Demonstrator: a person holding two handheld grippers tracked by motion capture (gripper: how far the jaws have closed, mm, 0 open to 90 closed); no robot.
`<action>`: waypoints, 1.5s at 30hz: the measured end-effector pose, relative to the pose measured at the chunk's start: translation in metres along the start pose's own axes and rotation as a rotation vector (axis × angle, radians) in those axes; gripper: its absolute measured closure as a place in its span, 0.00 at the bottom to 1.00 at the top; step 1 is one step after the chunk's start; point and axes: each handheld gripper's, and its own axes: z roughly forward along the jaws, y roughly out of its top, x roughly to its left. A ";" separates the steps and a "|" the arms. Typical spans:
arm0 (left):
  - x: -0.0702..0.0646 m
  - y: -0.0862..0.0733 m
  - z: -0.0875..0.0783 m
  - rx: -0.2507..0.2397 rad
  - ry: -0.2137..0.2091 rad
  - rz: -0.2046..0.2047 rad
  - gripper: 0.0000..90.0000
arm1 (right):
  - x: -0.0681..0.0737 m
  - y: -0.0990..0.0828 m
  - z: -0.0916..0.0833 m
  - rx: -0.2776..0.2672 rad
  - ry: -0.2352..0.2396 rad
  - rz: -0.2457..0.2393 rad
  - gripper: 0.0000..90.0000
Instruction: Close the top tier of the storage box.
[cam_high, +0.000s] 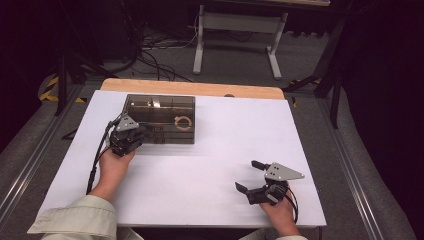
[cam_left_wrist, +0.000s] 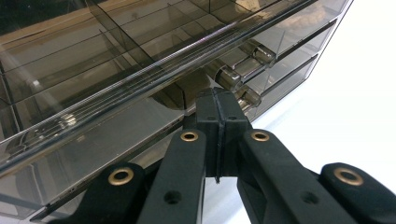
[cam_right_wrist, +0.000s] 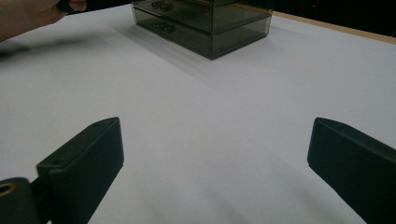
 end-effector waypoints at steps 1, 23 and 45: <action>0.000 0.000 0.000 -0.001 -0.002 -0.002 1.00 | 0.000 0.000 0.000 0.001 0.000 0.000 0.05; -0.002 0.004 -0.028 -0.005 -0.029 -0.014 0.95 | 0.000 0.000 0.000 0.001 0.001 -0.001 0.05; -0.024 0.007 -0.052 -0.045 -0.230 0.054 0.53 | 0.000 0.000 -0.001 -0.004 0.004 0.006 0.05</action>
